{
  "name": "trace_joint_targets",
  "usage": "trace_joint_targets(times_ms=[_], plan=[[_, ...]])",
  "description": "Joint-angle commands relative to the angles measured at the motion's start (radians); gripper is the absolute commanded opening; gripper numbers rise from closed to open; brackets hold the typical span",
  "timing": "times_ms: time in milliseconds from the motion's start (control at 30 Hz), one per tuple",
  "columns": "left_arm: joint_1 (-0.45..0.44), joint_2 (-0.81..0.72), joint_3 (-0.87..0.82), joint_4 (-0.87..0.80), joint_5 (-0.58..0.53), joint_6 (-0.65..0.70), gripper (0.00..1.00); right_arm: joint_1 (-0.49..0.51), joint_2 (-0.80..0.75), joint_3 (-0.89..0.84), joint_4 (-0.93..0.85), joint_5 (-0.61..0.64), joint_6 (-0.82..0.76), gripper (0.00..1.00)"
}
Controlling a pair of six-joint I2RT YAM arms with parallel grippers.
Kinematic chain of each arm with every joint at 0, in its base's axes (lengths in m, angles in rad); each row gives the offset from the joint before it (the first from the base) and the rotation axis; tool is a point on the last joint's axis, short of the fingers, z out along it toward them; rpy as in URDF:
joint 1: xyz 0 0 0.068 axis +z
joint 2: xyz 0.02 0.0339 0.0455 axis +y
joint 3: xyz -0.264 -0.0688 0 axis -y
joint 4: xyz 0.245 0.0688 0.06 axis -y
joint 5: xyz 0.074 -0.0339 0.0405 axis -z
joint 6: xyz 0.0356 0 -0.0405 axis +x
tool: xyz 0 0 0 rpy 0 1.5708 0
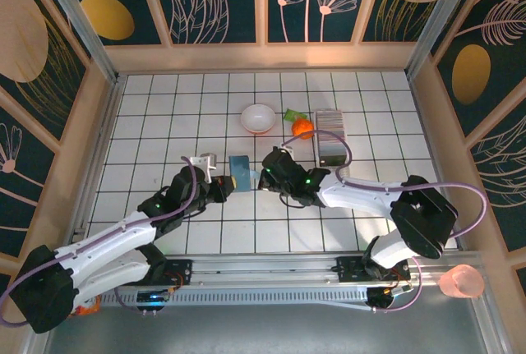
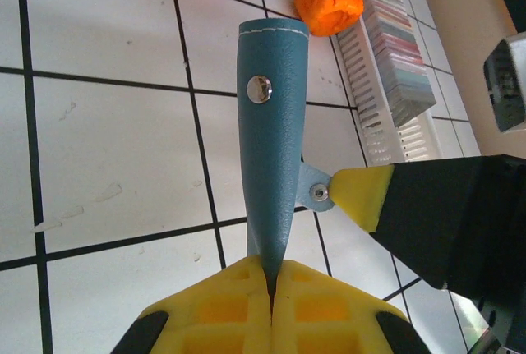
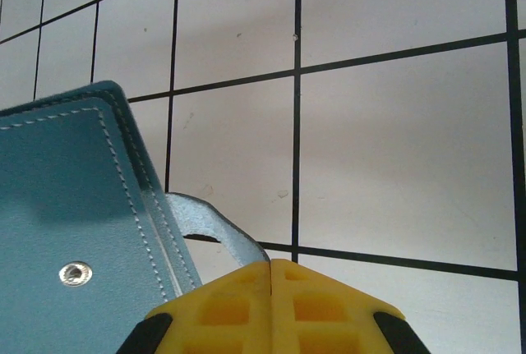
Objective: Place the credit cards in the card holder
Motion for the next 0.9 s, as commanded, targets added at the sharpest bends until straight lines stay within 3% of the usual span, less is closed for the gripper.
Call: trace_joint_targets(times_ms=[0, 200, 467, 667, 867], plan=[[-0.001, 0.027, -0.027, 0.064, 0.058, -0.033, 0.00, -0.003, -0.022, -0.024, -0.003, 0.022, 0.011, 0.00], [0.000, 0.140, -0.044, 0.159, 0.163, -0.102, 0.00, -0.004, 0.026, -0.050, 0.044, -0.033, 0.043, 0.00], [-0.001, 0.234, -0.043, 0.137, 0.116, -0.132, 0.01, -0.002, 0.009, -0.075, 0.036, -0.045, 0.041, 0.00], [0.000, 0.270, -0.034, 0.110, 0.080, -0.146, 0.24, -0.003, -0.023, -0.084, 0.021, -0.062, 0.032, 0.00], [0.000, 0.265, 0.014, -0.025, -0.032, -0.130, 0.45, -0.001, -0.050, -0.074, 0.022, -0.105, 0.013, 0.00]])
